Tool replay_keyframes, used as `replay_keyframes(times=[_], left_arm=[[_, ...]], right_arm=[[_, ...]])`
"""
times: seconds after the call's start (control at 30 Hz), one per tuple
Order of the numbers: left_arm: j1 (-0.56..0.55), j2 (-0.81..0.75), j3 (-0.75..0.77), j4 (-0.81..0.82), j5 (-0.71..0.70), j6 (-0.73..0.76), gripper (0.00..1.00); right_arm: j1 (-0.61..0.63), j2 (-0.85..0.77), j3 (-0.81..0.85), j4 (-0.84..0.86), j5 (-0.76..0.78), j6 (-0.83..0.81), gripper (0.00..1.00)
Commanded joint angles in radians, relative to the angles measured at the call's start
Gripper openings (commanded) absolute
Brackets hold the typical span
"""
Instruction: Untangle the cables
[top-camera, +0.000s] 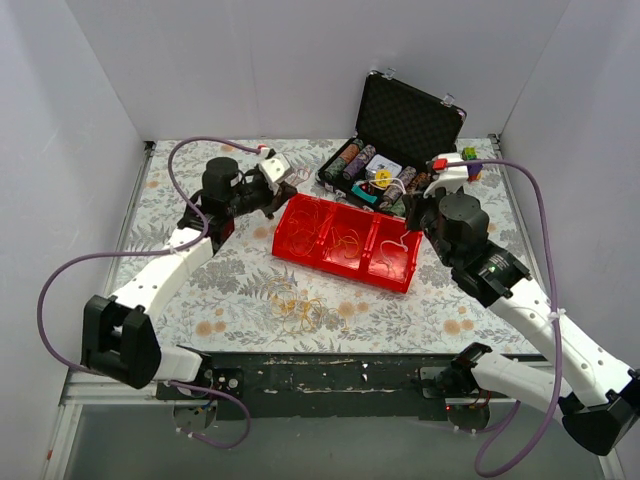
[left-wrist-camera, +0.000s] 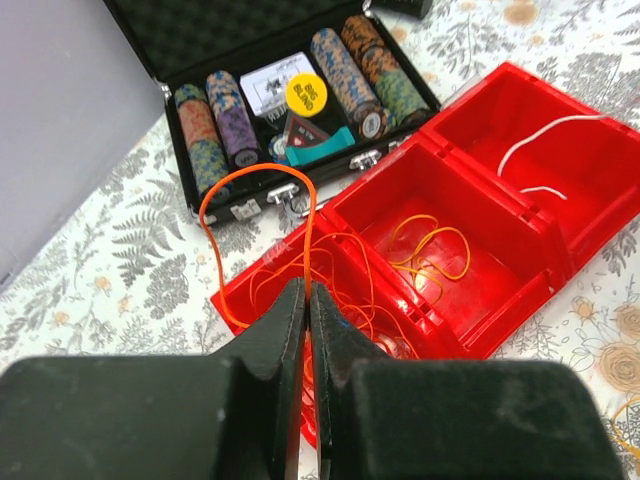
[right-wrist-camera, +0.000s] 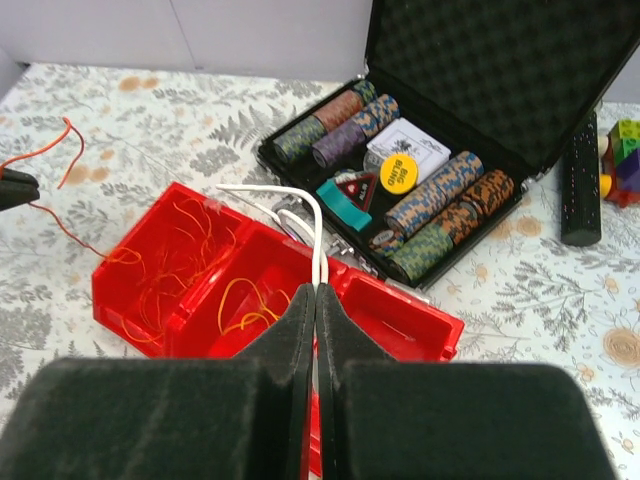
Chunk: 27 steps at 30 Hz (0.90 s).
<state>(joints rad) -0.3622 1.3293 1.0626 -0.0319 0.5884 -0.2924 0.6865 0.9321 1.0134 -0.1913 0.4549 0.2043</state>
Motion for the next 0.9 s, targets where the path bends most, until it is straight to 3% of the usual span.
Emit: replay_keyframes(times=[0.0, 0.17, 0.37, 0.8, 0.83, 0.87], left_arm=[[-0.026, 0.045, -0.021, 0.062, -0.056, 0.022, 0.00], [-0.050, 0.125, 0.002, 0.044, -0.107, 0.052, 0.00], [-0.069, 0.254, 0.082, -0.129, -0.196, 0.075, 0.00], [-0.133, 0.307, 0.025, -0.149, -0.372, 0.148, 0.01], [-0.142, 0.312, 0.030, -0.158, -0.384, 0.148, 0.12], [-0.144, 0.320, 0.045, -0.175, -0.384, 0.148, 0.31]], right_arm=[[-0.011, -0.021, -0.035, 0.036, 0.028, 0.021, 0.01], [-0.018, -0.041, -0.073, 0.023, 0.027, 0.030, 0.01], [-0.024, -0.027, -0.117, -0.020, 0.024, 0.075, 0.01], [-0.022, 0.082, -0.217, -0.115, 0.013, 0.185, 0.01], [-0.022, 0.095, -0.217, -0.120, 0.010, 0.191, 0.01], [-0.024, 0.108, -0.219, -0.120, 0.007, 0.196, 0.01]])
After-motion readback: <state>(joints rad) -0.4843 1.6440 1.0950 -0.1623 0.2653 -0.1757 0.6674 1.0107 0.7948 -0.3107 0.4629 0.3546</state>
